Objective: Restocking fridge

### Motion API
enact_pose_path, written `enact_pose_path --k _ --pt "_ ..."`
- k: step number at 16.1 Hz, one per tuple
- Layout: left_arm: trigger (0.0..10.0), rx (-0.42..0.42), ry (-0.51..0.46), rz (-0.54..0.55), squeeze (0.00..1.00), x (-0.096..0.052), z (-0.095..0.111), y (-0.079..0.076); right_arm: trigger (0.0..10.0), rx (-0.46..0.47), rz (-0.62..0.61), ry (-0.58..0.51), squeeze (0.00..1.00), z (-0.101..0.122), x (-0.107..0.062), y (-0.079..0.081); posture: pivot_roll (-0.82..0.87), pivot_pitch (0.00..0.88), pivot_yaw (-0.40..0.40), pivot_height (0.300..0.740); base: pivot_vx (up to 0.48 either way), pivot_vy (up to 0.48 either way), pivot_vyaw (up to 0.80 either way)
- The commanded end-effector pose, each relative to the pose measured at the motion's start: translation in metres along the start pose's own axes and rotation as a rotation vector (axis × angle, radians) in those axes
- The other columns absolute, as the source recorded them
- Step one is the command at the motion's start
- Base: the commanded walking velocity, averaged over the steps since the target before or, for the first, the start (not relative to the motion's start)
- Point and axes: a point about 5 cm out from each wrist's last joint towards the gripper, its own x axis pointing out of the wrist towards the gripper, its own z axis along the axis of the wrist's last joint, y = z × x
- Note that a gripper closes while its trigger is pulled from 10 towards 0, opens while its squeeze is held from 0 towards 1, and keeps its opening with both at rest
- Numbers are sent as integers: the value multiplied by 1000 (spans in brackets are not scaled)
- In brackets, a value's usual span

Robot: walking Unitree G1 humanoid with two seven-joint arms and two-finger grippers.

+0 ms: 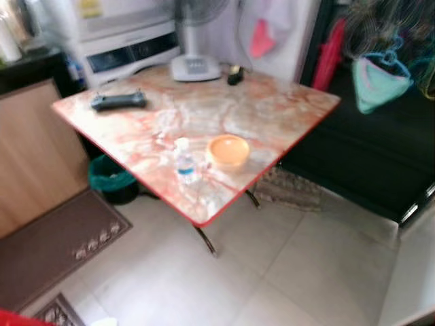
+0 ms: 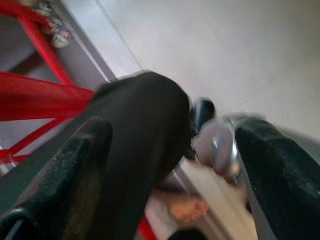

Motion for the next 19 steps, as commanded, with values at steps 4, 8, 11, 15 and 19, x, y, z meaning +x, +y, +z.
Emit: enact_pose_path --k 4,8,11,15,19 --pt "10000 -72 -268 78 0 -4 23 5 10000 -10 -12 7 0 -7 -3 -4 138 0 -72 740 0 0 0" --pt "10000 -16 -872 75 0 -37 128 -1 10000 -9 -22 19 0 -12 -4 -7 150 0 -74 740 0 0 0" --pt "10000 64 -1086 1 0 -64 162 -13 10000 -1 -22 23 0 -18 -5 -6 135 0 -56 740 0 0 0" --pt "10000 286 -1223 -325 0 -104 177 -83 10000 -75 2 29 0 -20 -5 -2 170 0 -40 740 0 0 0" --pt "10000 350 -1259 -436 0 -128 183 -105 10000 -213 45 41 0 -19 -5 2 176 0 -10 740 0 0 0"
